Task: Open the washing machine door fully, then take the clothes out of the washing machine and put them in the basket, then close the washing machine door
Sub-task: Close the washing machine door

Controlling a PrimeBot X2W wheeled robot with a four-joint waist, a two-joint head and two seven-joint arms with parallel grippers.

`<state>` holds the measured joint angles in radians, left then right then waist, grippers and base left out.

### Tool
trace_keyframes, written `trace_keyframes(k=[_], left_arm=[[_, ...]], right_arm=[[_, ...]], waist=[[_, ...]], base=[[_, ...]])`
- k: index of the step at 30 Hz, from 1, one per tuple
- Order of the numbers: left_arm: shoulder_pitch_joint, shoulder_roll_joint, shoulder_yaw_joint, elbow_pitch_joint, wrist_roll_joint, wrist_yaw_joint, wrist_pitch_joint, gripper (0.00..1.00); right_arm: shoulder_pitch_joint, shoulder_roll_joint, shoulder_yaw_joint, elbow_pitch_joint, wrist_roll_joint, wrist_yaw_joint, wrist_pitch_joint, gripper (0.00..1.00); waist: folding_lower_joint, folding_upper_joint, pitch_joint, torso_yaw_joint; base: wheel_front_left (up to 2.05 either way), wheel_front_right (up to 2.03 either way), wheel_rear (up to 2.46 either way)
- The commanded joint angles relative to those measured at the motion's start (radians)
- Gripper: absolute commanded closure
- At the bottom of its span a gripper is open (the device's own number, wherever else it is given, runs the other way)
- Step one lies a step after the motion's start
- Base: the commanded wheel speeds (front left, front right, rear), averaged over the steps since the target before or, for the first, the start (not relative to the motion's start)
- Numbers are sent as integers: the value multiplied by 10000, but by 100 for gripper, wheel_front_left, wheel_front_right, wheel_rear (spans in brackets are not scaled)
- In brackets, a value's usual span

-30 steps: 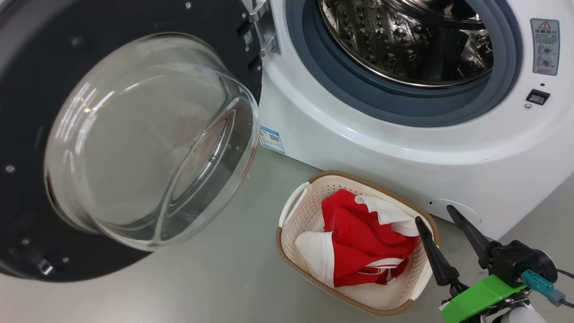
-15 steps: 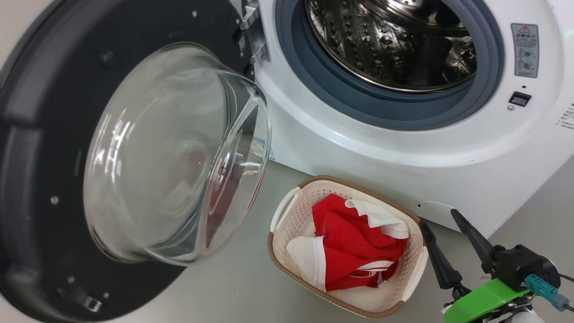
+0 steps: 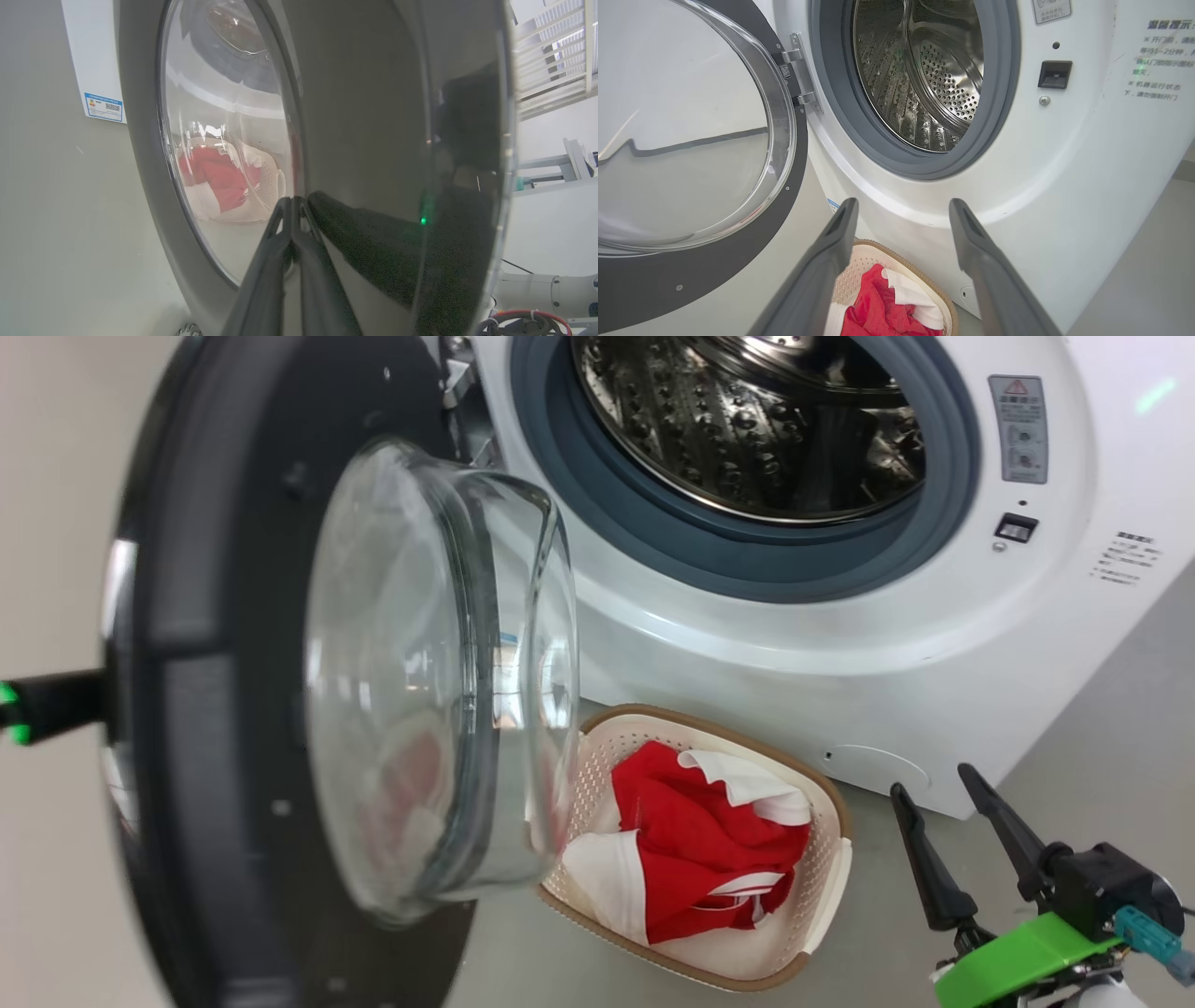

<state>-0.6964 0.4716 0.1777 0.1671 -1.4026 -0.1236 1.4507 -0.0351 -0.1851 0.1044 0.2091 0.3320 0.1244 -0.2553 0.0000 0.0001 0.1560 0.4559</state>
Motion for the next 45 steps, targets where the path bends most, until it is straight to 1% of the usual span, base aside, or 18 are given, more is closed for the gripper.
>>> trace_keyframes(k=[1,6,9,15,22,37,45], left_arm=[[-114,262,50,-669,-193,-70,4,100],[-198,-196,-502,-1293,-216,-70,-529,100],[-276,-374,-772,-1504,-232,-70,-849,100],[-455,-544,-1123,-1679,-328,-70,-1329,100],[-678,-720,-1568,-1867,-227,-70,-2266,100],[-951,-723,-2575,-1477,271,-71,-4693,100],[-1248,-516,-3193,-1000,486,-71,-5944,100]], right_arm=[[145,-48,102,-280,-137,63,-65,0],[166,13,-93,-375,-165,63,-65,0],[134,71,-141,-418,-186,63,-65,0],[102,152,-237,-457,-201,63,-65,0],[141,256,-415,-512,-216,63,-65,0],[145,435,-571,-610,-234,63,-65,0],[77,551,-575,-618,-225,63,-65,0]], waist=[[0,-1,-16,-193],[0,-1,18,-520],[0,-1,25,-775],[0,-1,18,-1220],[0,-1,-4,-1799],[0,-1,16,-3218],[0,-1,149,-3976]], base=[[0,0,0],[0,0,0],[0,0,0],[0,0,0],[0,0,0],[0,0,0],[0,0,0]])
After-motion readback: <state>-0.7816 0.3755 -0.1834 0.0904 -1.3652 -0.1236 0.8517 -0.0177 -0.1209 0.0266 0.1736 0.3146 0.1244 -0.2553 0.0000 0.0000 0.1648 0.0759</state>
